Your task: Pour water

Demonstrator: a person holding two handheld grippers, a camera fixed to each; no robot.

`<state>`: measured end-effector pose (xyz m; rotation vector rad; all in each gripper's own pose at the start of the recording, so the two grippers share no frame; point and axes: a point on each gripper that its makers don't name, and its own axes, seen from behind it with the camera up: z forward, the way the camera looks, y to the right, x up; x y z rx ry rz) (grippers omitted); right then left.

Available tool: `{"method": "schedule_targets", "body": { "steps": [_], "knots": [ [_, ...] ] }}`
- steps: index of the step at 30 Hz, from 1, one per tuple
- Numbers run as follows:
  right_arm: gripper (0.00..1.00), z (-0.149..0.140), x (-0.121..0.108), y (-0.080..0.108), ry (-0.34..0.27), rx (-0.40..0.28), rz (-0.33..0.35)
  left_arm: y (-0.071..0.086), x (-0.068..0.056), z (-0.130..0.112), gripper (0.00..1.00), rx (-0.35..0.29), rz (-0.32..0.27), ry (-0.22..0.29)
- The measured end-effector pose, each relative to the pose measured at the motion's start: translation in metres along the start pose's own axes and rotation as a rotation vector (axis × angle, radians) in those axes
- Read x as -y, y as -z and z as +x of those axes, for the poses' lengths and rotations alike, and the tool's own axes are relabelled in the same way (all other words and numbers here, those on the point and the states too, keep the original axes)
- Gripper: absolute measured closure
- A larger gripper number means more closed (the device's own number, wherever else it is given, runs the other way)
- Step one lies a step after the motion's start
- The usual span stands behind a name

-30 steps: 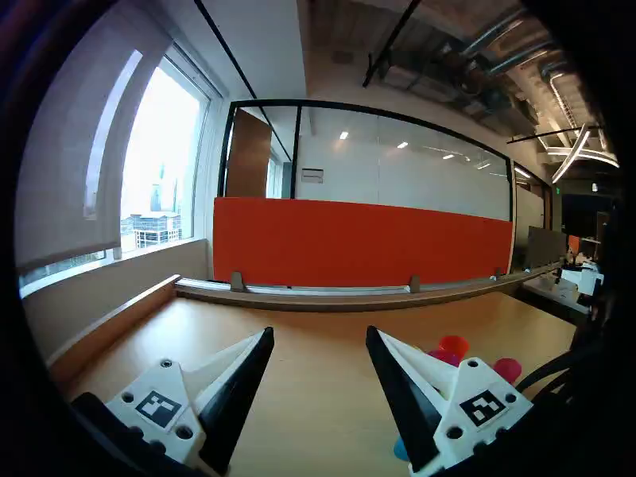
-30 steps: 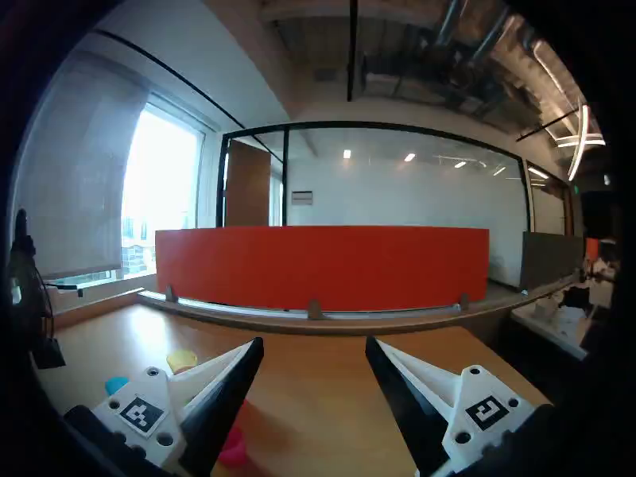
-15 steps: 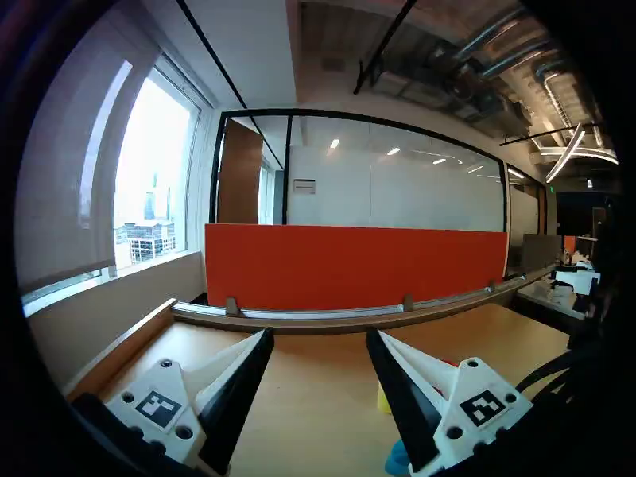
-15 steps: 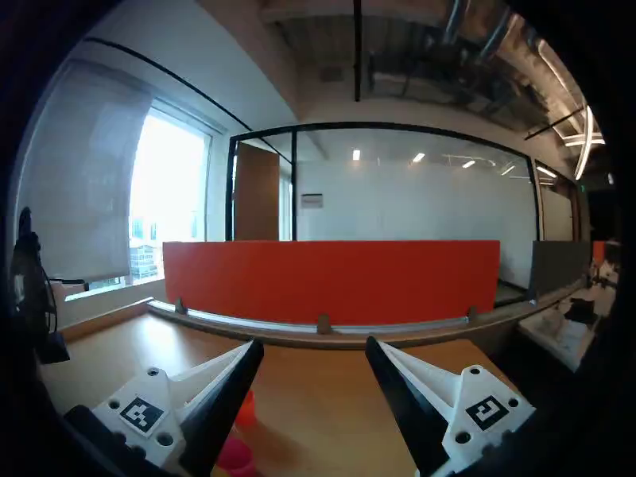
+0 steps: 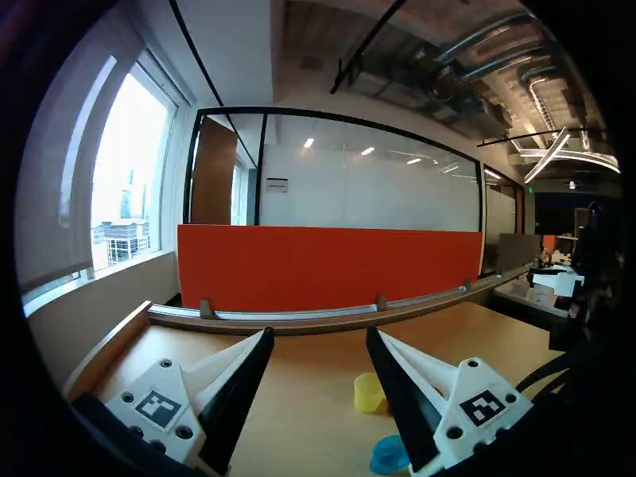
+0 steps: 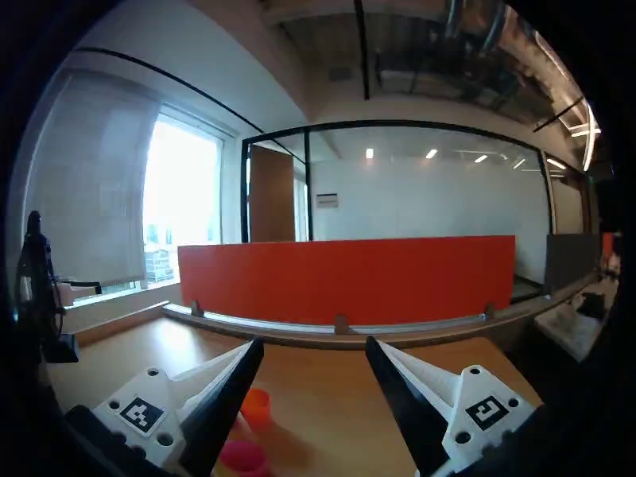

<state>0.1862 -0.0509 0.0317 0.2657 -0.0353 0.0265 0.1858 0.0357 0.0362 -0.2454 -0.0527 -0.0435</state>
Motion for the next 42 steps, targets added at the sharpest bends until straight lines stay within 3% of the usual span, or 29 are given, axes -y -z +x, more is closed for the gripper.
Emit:
{"method": "schedule_targets", "body": {
  "steps": [5,12,23,33,42],
  "knots": [
    [0.01,0.001,0.014,0.000,0.030,-0.001,0.079,-0.001,-0.013,0.006,0.15,-0.003,-0.068,0.007],
    [0.01,0.005,0.041,0.004,0.020,0.013,0.215,0.004,-0.036,0.005,0.15,-0.012,-0.184,0.010],
    [0.01,0.002,0.070,0.007,-0.003,0.049,0.377,0.008,-0.055,0.007,0.15,-0.023,-0.296,0.026],
    [0.00,0.001,0.082,0.006,0.060,0.058,0.448,0.007,-0.063,0.000,0.15,0.000,-0.353,-0.009],
    [0.01,-0.017,0.089,0.003,0.096,0.136,0.503,0.005,-0.067,-0.019,0.15,0.058,-0.395,-0.061]
  ]
}}
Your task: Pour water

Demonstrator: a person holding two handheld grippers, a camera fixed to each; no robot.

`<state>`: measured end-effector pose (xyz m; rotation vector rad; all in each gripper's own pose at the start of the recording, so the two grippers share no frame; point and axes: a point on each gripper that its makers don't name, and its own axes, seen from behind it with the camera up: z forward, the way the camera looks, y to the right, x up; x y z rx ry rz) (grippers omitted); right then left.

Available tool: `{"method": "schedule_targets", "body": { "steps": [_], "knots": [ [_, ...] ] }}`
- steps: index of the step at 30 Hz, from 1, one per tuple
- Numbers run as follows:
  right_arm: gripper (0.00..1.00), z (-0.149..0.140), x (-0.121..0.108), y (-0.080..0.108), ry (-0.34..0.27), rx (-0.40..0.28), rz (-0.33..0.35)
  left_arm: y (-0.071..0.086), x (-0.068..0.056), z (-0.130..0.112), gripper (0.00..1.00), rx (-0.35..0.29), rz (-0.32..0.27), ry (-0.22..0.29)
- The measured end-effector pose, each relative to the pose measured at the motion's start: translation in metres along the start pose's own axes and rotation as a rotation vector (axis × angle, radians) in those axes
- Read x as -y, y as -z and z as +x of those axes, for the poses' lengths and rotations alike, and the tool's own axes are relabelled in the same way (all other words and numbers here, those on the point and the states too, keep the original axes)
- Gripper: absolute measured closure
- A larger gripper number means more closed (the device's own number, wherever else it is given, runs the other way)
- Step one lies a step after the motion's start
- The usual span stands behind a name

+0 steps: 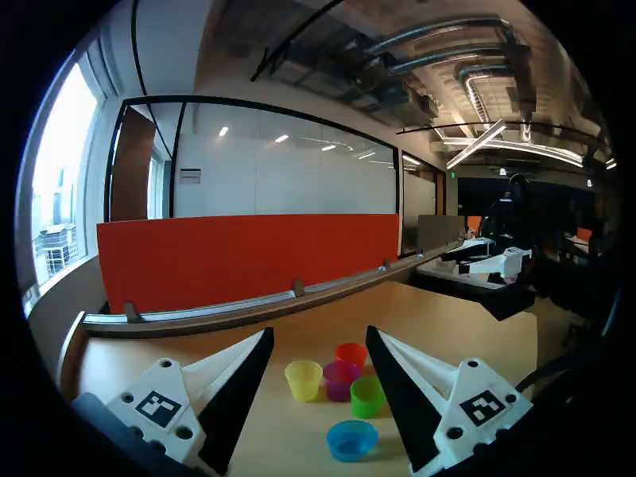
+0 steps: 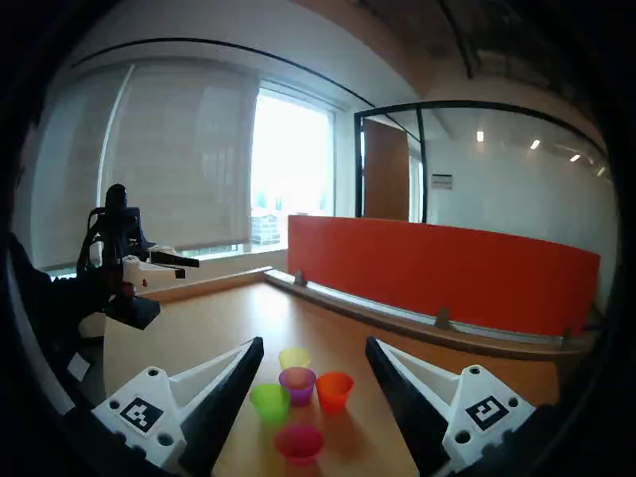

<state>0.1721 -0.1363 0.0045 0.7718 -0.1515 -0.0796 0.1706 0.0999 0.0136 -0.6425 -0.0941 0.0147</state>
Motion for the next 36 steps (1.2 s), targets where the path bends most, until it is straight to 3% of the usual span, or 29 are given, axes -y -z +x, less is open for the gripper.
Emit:
{"method": "schedule_targets", "body": {
  "steps": [8,36],
  "knots": [
    [0.01,-0.005,-0.002,-0.005,0.011,0.041,0.033,-0.003,-0.002,-0.015,0.15,0.054,-0.038,-0.036],
    [0.01,-0.035,0.010,-0.028,0.082,0.195,0.131,-0.012,-0.011,-0.076,0.15,0.218,-0.136,-0.064]
  ]
}}
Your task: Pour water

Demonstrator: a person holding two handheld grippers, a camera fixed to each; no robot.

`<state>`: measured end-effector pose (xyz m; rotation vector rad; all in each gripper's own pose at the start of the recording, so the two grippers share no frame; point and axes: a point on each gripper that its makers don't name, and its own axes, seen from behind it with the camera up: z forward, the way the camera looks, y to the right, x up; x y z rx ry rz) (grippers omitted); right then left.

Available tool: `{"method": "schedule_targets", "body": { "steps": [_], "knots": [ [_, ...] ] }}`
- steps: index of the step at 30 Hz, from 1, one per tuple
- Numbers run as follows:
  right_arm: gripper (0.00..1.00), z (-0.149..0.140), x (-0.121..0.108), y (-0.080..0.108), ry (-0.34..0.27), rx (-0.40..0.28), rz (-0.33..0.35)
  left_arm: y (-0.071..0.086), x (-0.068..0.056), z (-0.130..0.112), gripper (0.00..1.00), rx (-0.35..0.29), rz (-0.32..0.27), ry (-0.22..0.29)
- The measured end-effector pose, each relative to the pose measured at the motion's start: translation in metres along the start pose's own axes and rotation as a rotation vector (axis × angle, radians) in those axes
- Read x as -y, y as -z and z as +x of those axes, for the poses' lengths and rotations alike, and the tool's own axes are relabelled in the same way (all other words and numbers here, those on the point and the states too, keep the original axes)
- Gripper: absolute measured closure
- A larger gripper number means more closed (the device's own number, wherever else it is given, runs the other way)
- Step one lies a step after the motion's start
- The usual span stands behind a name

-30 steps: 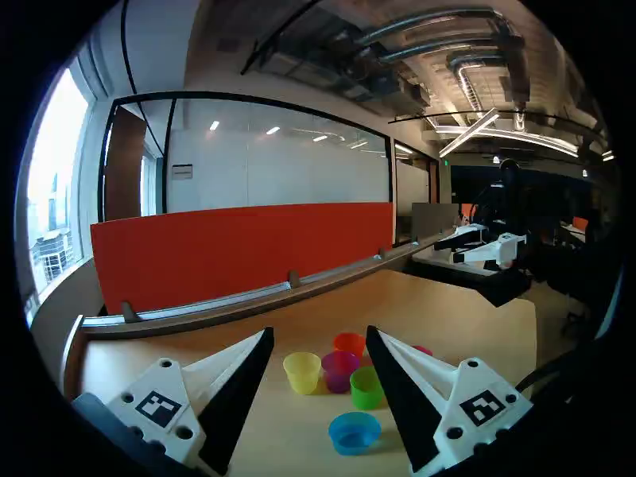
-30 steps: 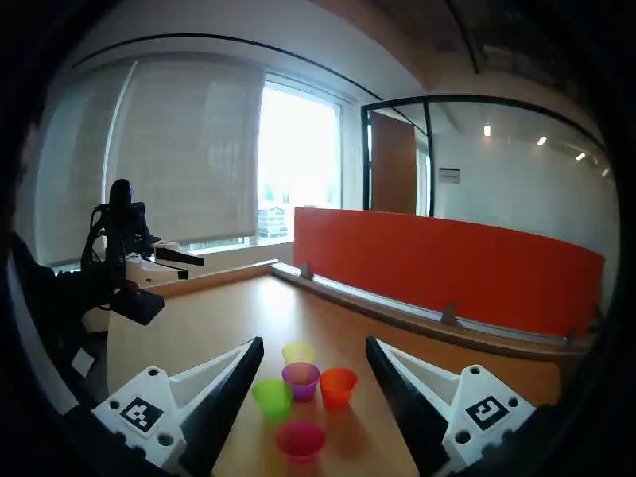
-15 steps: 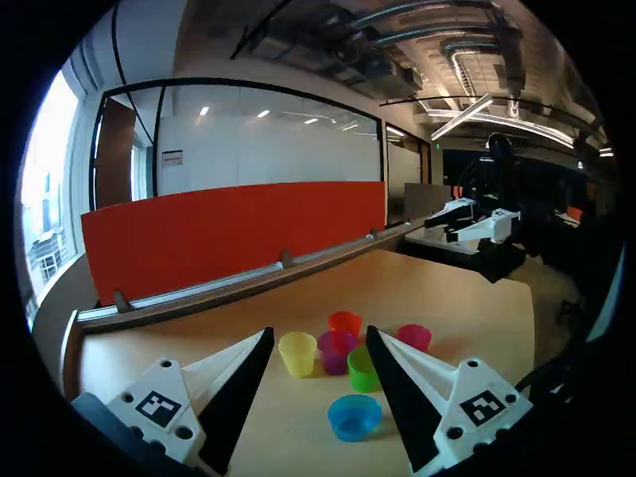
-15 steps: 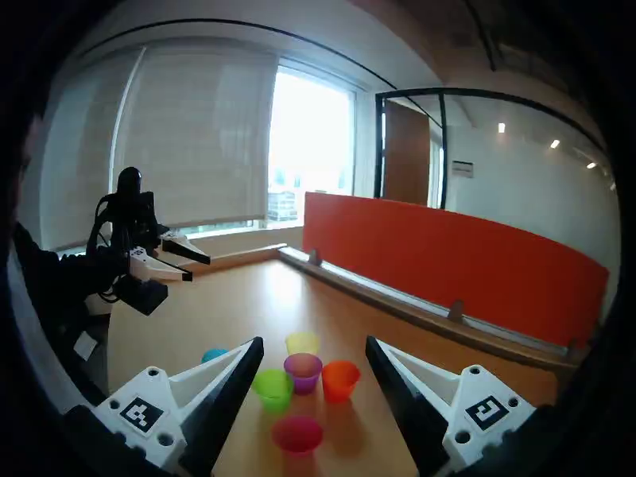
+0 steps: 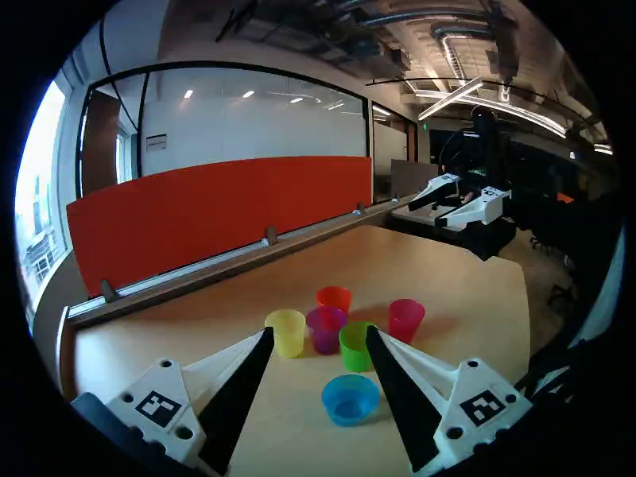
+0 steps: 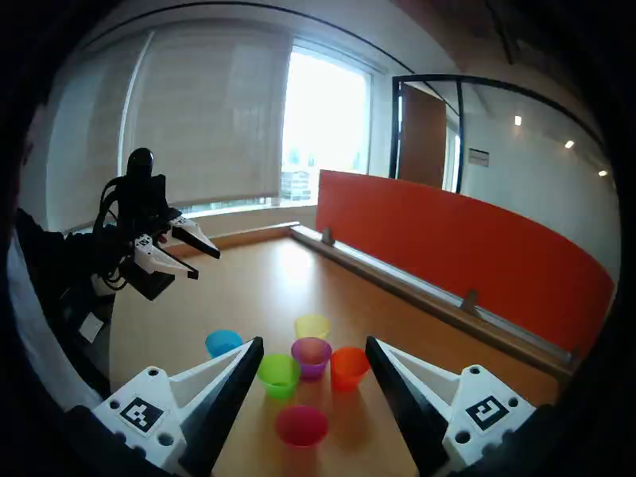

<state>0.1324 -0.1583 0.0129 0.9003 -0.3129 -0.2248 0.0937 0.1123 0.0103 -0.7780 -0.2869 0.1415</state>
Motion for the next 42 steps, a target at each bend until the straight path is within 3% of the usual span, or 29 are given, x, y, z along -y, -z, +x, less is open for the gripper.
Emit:
{"method": "schedule_targets", "body": {
  "steps": [9,26,42],
  "knots": [
    [0.01,-0.010,0.002,-0.013,0.006,0.038,0.030,-0.009,-0.009,-0.023,0.15,0.067,-0.049,-0.014],
    [0.01,-0.026,0.003,-0.032,0.024,0.080,0.056,-0.021,-0.014,-0.075,0.15,0.190,-0.073,-0.060],
    [0.00,-0.038,0.007,-0.056,0.037,0.112,0.085,-0.030,-0.030,-0.116,0.15,0.290,-0.140,-0.081]
  ]
}}
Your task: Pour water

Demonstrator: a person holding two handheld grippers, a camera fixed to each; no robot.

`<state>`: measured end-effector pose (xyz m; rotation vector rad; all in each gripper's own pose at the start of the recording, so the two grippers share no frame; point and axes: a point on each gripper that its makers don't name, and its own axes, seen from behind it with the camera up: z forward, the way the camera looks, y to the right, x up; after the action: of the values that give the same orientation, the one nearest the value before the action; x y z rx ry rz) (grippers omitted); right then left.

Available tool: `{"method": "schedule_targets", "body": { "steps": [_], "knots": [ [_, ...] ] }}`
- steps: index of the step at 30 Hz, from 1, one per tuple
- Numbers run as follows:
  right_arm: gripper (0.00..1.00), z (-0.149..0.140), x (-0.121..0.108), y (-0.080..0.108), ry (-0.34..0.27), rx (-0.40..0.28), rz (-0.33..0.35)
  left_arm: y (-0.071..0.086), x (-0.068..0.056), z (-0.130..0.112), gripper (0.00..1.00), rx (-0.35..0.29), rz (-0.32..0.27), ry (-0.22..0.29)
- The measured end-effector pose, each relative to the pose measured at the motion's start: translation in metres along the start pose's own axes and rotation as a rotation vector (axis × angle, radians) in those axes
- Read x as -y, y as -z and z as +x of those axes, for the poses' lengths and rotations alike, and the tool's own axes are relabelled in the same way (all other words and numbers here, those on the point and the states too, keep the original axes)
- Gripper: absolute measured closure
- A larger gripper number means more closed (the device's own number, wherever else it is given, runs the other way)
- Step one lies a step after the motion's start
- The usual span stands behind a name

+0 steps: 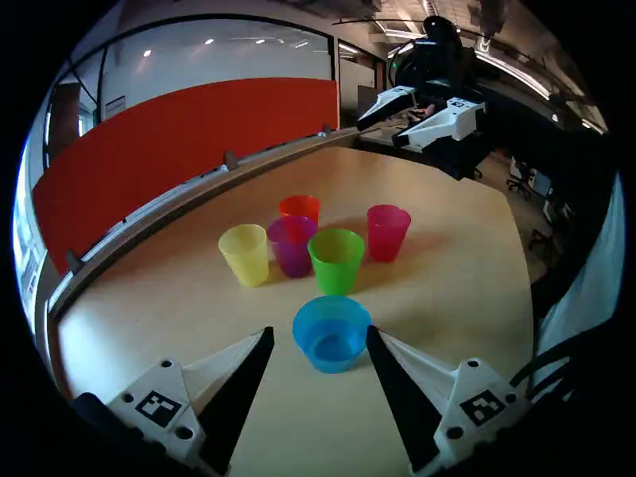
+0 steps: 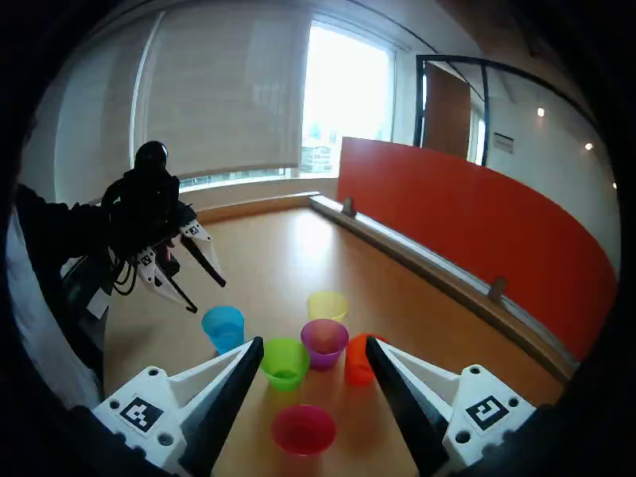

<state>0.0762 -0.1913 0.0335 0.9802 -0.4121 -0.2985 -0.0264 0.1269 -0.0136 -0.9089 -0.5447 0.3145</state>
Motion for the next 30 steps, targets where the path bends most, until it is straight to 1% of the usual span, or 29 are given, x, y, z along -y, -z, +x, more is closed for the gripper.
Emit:
{"method": "schedule_targets", "body": {
  "steps": [5,9,17,30],
  "knots": [
    [0.01,-0.002,-0.001,-0.007,-0.003,0.006,0.007,-0.005,-0.003,-0.008,0.14,0.022,-0.012,-0.008],
    [0.01,-0.005,-0.002,-0.012,-0.006,0.011,0.010,-0.009,-0.006,-0.014,0.15,0.037,-0.028,-0.003],
    [0.00,-0.015,-0.003,-0.022,-0.004,0.036,0.019,-0.018,-0.007,-0.024,0.15,0.069,-0.043,0.003],
    [0.00,-0.028,-0.003,-0.038,0.004,0.071,0.038,-0.031,-0.012,-0.030,0.15,0.091,-0.068,-0.009]
  ]
}}
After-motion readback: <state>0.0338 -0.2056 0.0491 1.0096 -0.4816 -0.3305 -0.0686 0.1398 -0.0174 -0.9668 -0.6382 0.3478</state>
